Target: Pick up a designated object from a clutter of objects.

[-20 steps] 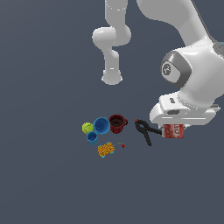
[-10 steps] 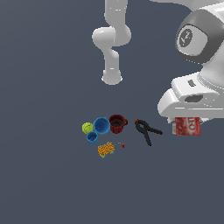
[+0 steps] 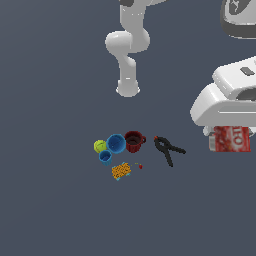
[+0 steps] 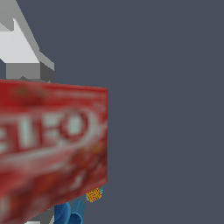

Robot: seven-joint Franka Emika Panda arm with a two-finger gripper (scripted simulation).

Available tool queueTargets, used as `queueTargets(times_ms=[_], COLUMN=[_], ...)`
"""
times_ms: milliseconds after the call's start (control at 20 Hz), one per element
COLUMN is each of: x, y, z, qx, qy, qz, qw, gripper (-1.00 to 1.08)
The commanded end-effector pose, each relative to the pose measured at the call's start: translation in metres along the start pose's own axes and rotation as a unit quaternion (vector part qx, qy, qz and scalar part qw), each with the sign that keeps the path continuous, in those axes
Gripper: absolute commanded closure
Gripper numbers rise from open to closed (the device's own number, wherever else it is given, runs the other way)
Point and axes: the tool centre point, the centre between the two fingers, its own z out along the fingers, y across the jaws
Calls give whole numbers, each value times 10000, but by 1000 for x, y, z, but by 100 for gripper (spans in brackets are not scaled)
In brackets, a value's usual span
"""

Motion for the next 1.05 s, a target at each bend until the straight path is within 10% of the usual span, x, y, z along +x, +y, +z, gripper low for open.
queueTargets(times_ms=[0, 1000], x=[5, 21], y=[1, 1], z=[-12, -47], qx=[-1, -1], qy=[-3, -3], qz=[-1, -1], qw=[10000, 10000], gripper=[108, 108])
